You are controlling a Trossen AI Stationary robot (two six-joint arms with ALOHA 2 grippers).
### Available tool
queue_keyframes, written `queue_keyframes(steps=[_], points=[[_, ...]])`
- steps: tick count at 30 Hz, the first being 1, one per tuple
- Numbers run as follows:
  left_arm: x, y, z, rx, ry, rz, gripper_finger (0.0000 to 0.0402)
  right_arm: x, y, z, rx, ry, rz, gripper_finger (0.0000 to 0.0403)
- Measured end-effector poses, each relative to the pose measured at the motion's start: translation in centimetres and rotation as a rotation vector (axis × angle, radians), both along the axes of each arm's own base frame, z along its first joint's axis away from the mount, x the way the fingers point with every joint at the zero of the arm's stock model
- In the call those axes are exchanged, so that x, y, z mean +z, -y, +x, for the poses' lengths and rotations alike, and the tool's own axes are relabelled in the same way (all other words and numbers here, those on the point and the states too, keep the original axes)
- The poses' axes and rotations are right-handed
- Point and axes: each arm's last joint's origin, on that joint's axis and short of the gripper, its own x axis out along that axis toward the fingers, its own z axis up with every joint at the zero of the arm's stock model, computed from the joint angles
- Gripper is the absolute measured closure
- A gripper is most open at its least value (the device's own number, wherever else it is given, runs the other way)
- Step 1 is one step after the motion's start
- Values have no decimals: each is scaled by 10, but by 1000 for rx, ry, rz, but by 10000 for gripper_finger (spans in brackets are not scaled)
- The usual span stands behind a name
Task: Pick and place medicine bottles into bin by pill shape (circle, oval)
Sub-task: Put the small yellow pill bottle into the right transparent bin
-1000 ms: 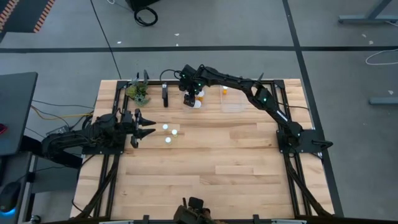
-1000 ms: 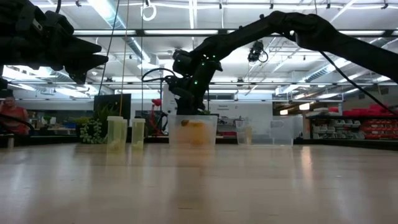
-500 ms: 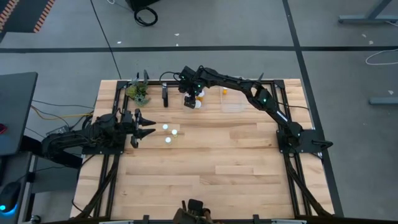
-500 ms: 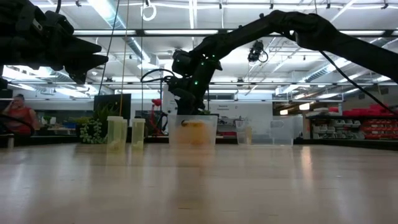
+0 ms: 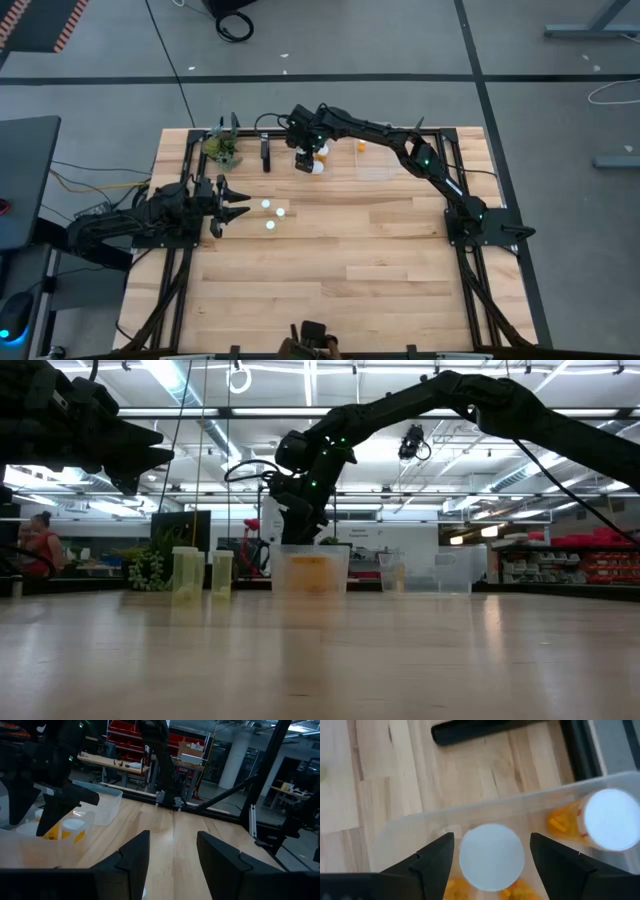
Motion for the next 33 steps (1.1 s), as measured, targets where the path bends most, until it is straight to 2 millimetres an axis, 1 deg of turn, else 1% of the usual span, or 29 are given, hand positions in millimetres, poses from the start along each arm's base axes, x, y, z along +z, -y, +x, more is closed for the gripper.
queue_keyframes(steps=[6, 12, 20, 22, 24, 26, 28, 30, 33], points=[[0, 0, 0, 0, 0, 0, 230, 14, -5, 2, 16, 24, -38, 134], [0, 0, 0, 0, 0, 0, 230, 21, -14, 4, 26, 27, -63, 134], [0, 0, 0, 0, 0, 0, 230, 25, -39, 19, 96, 76, -92, 134], [0, 0, 0, 0, 0, 0, 230, 28, -46, 21, 115, 85, -98, 134], [0, 0, 0, 0, 0, 0, 230, 34, -53, 24, 130, 113, -114, 134], [0, 0, 0, 0, 0, 0, 230, 42, -59, 23, 139, 126, -118, 134], [0, 0, 0, 0, 0, 0, 230, 46, -65, 25, 152, 146, -123, 134], [0, 0, 0, 0, 0, 0, 230, 45, -71, 26, 169, 137, -110, 134], [0, 0, 0, 0, 0, 0, 230, 45, -87, 30, 221, 154, -72, 134]])
